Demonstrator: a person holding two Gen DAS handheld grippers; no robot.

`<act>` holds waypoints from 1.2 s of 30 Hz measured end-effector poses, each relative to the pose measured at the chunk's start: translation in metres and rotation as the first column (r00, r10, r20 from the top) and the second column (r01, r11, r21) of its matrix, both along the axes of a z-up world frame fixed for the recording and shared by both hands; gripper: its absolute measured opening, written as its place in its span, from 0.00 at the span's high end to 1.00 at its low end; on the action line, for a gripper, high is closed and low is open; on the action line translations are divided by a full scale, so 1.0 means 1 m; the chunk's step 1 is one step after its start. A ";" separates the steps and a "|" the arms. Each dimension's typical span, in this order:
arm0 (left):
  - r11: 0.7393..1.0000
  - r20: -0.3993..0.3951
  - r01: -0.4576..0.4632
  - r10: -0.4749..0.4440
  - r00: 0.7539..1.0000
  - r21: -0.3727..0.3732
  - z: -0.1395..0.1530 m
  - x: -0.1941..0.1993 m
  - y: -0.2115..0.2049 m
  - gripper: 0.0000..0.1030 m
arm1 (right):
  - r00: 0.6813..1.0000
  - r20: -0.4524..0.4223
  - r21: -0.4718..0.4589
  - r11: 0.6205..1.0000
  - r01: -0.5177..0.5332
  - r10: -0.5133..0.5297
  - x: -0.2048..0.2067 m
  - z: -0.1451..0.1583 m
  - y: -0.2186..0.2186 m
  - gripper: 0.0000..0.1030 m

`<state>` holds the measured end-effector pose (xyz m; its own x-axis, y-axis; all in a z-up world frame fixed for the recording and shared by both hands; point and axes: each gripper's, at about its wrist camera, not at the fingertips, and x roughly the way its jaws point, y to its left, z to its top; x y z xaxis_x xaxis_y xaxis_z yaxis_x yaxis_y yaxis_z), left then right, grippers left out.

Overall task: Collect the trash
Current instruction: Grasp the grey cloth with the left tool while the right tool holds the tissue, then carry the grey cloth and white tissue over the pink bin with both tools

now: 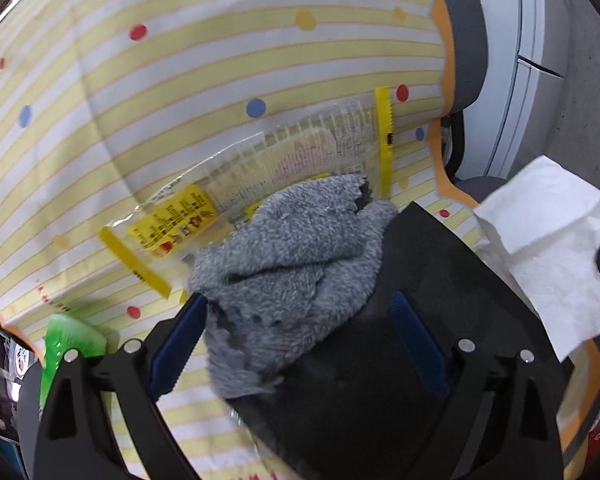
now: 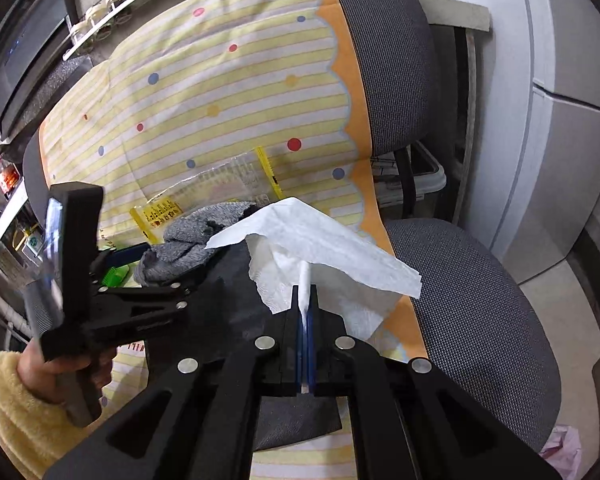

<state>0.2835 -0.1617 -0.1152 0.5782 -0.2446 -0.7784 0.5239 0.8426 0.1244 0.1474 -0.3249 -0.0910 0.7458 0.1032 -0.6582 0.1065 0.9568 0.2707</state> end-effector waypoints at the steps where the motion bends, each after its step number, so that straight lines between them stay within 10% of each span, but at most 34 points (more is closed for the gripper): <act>1: 1.000 -0.004 0.005 -0.005 1.000 -0.005 -0.002 0.004 -0.001 0.13 | 1.000 -0.002 0.002 1.000 -0.001 0.001 0.001 -0.001 -0.001 0.98; 7: 0.995 -0.035 0.000 -0.003 0.999 -0.097 0.005 0.016 0.006 0.40 | 1.000 -0.004 0.003 1.000 -0.018 0.018 0.004 -0.006 0.000 0.98; 12: 0.992 -0.024 -0.006 0.003 1.000 -0.125 0.015 0.024 0.007 0.92 | 1.000 -0.001 -0.011 1.000 -0.022 0.022 0.007 -0.008 0.005 0.98; 25: 0.937 0.183 -0.023 0.092 0.979 -0.347 0.136 -0.039 0.059 0.94 | 0.996 0.084 -0.027 1.000 0.001 0.001 -0.018 0.029 0.008 0.98; 36: 0.941 0.082 -0.171 0.203 0.976 -0.293 0.094 -0.138 0.096 0.94 | 1.000 0.027 -0.030 1.000 0.010 -0.009 -0.078 0.023 0.017 0.98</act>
<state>0.1457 -0.0661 -0.0212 0.7125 -0.3247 -0.6220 0.3504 0.9327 -0.0855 0.0698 -0.3079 -0.0682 0.7641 0.0769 -0.6405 0.1085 0.9634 0.2451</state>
